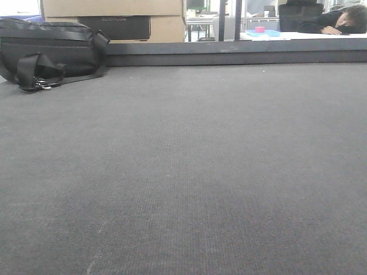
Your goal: Grab block from conveyor and place in blue bin
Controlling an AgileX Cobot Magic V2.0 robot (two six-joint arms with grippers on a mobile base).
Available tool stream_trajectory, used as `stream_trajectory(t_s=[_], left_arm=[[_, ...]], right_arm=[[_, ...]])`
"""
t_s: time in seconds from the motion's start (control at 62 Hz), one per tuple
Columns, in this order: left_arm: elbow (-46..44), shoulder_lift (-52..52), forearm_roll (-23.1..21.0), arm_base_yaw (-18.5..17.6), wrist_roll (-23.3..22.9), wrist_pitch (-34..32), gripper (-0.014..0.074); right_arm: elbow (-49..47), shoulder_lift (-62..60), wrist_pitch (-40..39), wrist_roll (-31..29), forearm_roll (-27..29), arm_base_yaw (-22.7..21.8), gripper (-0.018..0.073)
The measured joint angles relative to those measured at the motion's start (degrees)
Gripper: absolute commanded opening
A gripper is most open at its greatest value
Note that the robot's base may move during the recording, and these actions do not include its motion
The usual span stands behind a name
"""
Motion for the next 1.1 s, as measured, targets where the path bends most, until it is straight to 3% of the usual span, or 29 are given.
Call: stream_trajectory(t_s=[0.92,1.001,1.097], left_arm=[[0.0,-0.1,0.0,0.0,0.0,-1.1,-0.0111],[-2.2,-0.1,0.0,0.0,0.0,1.3,-0.0111],[-8.4,-0.1,0.0,0.0,0.0,6.6,-0.0111]], right_arm=[[0.0,0.0,-2.3,0.0,-0.9,0.0,-0.0162],[-0.2,0.0,-5.4,0.0,-0.9,0.0,-0.0162],[-3.4,0.0,-3.6,0.0,-1.0,0.0,-0.0162]])
